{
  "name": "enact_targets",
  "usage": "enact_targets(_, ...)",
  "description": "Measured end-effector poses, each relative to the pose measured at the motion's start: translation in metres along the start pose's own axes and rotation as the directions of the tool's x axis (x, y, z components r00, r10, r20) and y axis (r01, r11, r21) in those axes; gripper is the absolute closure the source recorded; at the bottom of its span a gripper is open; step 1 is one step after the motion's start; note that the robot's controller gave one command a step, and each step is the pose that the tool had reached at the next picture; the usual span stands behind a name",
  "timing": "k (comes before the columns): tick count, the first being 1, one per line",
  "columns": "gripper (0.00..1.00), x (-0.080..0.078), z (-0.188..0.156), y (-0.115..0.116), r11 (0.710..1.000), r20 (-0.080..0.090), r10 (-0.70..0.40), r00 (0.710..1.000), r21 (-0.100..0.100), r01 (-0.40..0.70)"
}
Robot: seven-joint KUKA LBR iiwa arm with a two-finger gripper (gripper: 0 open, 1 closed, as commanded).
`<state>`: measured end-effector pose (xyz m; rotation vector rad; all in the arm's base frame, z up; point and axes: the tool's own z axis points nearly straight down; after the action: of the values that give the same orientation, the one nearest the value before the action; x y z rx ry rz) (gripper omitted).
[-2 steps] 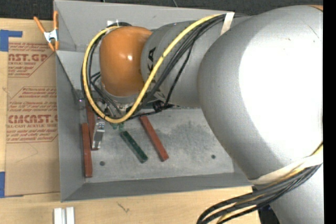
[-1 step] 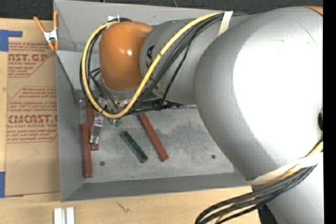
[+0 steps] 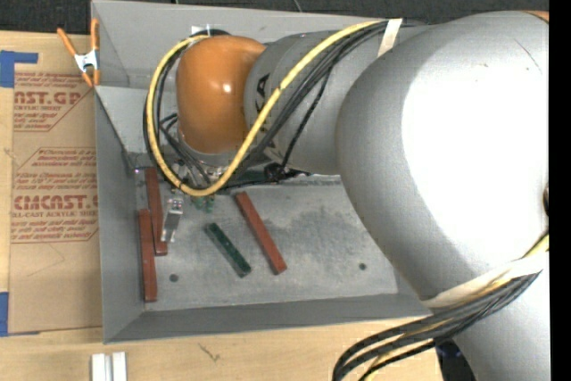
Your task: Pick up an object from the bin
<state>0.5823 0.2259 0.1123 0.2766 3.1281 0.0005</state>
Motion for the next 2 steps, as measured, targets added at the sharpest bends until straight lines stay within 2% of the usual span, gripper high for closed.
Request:
enact_targets(1,0.0,0.0043,0.0294,-0.0022,0.935,0.005,-0.355,0.935,0.0,0.355)
enact_targets(2,0.0,0.0026,0.0315,-0.0051,0.871,0.026,-0.491,0.871,0.008,0.491)
